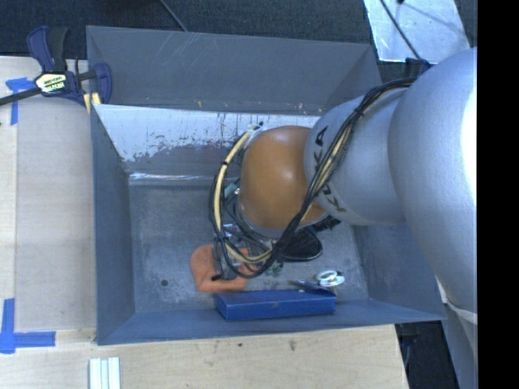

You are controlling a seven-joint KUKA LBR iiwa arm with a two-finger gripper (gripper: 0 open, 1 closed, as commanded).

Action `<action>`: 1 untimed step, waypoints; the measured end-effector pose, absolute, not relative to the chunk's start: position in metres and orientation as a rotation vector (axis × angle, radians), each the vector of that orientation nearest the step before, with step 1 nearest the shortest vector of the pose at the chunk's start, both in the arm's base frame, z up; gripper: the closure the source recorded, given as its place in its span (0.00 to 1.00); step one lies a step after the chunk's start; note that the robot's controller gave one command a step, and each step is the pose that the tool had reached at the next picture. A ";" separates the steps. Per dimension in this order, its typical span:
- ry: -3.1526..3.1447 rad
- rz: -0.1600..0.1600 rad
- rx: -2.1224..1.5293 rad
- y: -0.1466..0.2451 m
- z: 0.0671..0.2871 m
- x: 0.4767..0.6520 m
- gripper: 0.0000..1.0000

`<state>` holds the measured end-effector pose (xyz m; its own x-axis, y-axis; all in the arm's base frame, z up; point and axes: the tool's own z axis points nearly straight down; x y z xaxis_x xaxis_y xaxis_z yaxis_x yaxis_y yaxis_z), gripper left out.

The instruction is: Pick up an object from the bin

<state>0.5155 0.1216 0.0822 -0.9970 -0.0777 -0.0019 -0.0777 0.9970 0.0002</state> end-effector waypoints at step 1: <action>3.136 0.000 -0.157 0.120 0.093 0.513 1.00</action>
Offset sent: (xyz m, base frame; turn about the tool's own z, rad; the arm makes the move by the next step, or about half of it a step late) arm -0.0088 0.0161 0.0126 -0.0311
